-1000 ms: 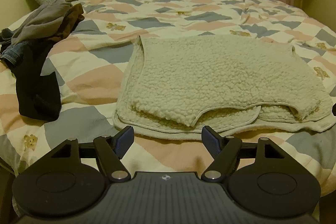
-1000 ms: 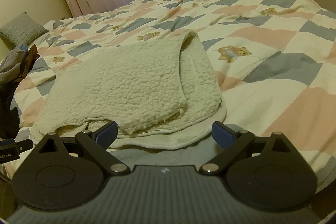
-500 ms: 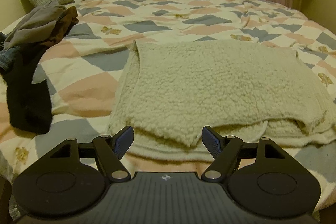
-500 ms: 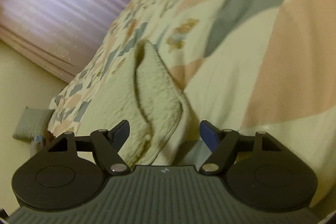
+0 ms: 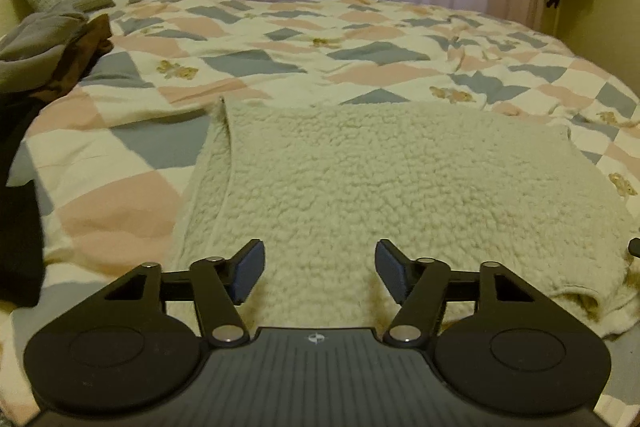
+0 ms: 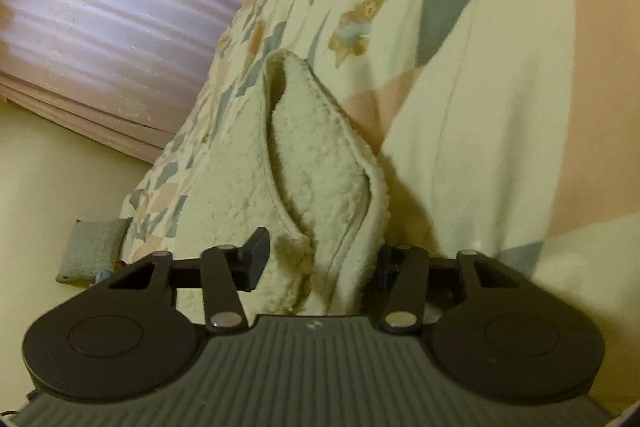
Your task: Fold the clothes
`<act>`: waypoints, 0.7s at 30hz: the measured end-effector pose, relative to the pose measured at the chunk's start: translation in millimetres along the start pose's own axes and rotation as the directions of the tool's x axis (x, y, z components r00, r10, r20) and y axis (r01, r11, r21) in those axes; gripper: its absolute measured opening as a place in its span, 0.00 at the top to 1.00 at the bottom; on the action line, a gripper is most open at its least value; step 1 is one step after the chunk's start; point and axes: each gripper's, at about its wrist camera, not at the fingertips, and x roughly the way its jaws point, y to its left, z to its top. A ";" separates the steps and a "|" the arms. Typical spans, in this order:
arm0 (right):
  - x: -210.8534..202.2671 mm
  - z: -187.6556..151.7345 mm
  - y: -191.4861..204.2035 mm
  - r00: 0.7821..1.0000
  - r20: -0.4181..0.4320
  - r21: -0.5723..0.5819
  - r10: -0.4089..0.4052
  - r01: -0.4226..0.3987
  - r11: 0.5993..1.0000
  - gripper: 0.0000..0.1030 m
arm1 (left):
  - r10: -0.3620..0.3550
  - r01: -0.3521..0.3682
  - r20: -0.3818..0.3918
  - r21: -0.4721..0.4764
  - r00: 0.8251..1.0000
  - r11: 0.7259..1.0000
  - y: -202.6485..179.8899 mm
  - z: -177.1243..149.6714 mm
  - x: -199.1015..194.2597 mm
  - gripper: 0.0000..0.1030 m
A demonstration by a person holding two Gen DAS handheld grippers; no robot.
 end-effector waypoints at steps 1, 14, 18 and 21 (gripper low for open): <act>1.8 -0.8 2.5 1.000 0.003 -0.009 -0.005 0.005 1.000 0.70 | -0.006 0.006 -0.004 0.000 1.000 1.000 1.9 0.2 4.7 0.50; 4.0 -18.9 166.2 0.988 0.151 -0.625 -0.041 0.128 0.770 0.86 | -0.140 0.140 -0.006 -0.053 0.990 0.989 36.0 -7.6 19.9 0.70; 19.7 -47.7 253.3 0.991 0.108 -0.861 0.080 0.053 0.505 0.86 | -0.188 0.187 -0.017 -0.065 0.982 0.980 45.3 -11.0 22.0 0.71; 45.2 -89.4 298.0 0.991 -0.071 -0.962 0.112 -0.097 0.256 0.89 | -0.222 0.222 0.007 -0.098 0.975 0.970 55.4 -17.5 17.2 0.72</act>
